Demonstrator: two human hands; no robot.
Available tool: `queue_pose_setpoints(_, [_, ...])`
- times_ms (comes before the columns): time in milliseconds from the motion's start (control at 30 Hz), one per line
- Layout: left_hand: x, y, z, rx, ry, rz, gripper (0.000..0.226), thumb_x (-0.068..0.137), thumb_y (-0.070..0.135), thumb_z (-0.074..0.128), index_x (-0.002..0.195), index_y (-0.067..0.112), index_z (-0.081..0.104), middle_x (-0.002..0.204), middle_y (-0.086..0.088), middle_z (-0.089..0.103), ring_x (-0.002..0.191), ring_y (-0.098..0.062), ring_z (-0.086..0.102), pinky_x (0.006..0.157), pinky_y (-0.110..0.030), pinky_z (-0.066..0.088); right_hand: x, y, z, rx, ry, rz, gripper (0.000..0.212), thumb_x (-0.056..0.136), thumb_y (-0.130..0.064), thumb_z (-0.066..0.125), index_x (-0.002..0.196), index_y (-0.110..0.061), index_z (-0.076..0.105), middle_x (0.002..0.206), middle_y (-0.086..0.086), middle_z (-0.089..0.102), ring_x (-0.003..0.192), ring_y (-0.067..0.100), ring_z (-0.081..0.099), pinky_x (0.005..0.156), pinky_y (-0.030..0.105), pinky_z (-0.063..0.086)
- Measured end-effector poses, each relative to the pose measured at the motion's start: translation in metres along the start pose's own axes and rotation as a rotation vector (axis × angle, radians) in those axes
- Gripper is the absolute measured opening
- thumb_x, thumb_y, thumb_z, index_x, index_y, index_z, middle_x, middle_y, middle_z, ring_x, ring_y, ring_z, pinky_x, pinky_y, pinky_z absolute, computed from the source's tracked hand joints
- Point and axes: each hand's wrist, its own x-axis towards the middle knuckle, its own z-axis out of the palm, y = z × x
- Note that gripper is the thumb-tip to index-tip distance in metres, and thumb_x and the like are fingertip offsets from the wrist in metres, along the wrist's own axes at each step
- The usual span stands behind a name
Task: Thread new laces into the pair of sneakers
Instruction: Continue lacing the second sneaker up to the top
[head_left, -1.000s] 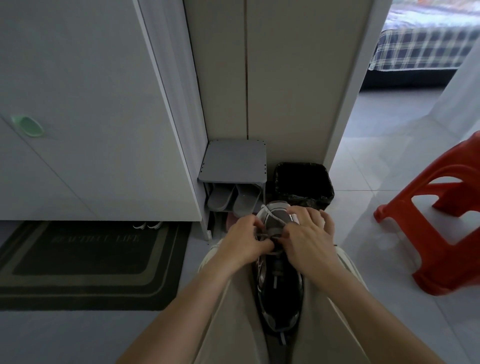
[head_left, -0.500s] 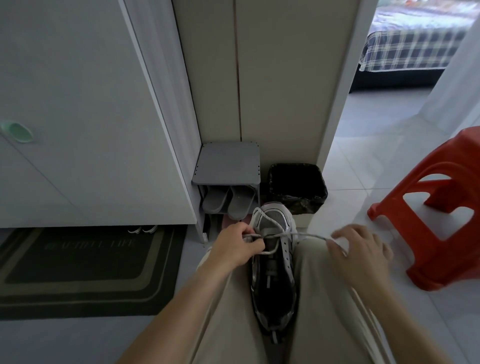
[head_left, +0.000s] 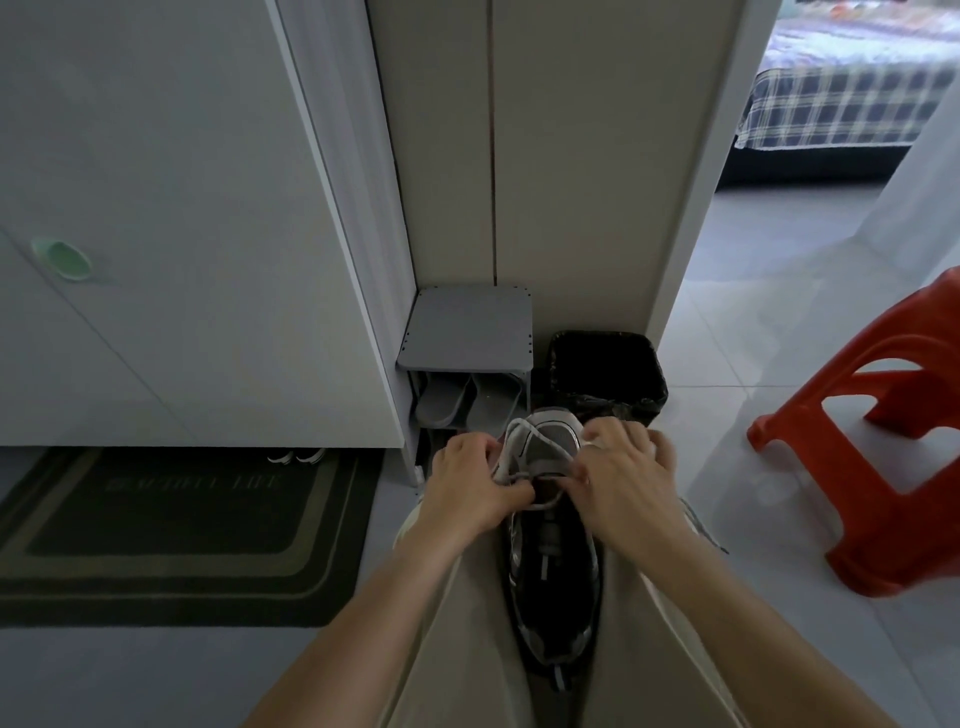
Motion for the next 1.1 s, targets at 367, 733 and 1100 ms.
queue_pose_setpoints(367, [-0.002, 0.001, 0.006, -0.172, -0.103, -0.080, 0.088, 0.070, 0.046, 0.070, 0.143, 0.022, 0.028, 0.131, 0.004, 0.049, 0.114, -0.016, 0.052, 0.095, -0.034, 0.045, -0.021, 0.039, -0.005, 0.235, -0.082, 0.235, 0.014, 0.087, -0.050, 0.053, 0.086, -0.036, 0.057, 0.103, -0.012, 0.058, 0.105, 0.015, 0.050, 0.099, 0.037, 0.021])
queue_pose_setpoints(733, [-0.014, -0.002, 0.011, -0.281, 0.026, 0.065, 0.079, 0.073, 0.033, 0.074, 0.140, 0.024, 0.032, 0.129, 0.005, 0.045, 0.103, -0.001, 0.048, 0.087, -0.019, 0.039, 0.005, -0.013, 0.012, 0.131, -0.068, 0.015, 0.022, 0.083, -0.046, 0.062, 0.092, -0.027, 0.067, 0.105, -0.005, 0.049, 0.101, 0.017, 0.050, 0.100, 0.036, 0.030])
queue_pose_setpoints(1100, [-0.013, -0.004, 0.007, -0.305, 0.010, 0.052, 0.079, 0.074, 0.034, 0.073, 0.141, 0.023, 0.031, 0.135, 0.005, 0.041, 0.110, 0.000, 0.042, 0.092, -0.021, 0.035, -0.036, 0.052, 0.003, 0.166, 0.002, 0.278, 0.013, 0.085, -0.034, 0.064, 0.078, -0.024, 0.067, 0.107, -0.001, 0.055, 0.102, 0.022, 0.050, 0.095, 0.038, 0.022])
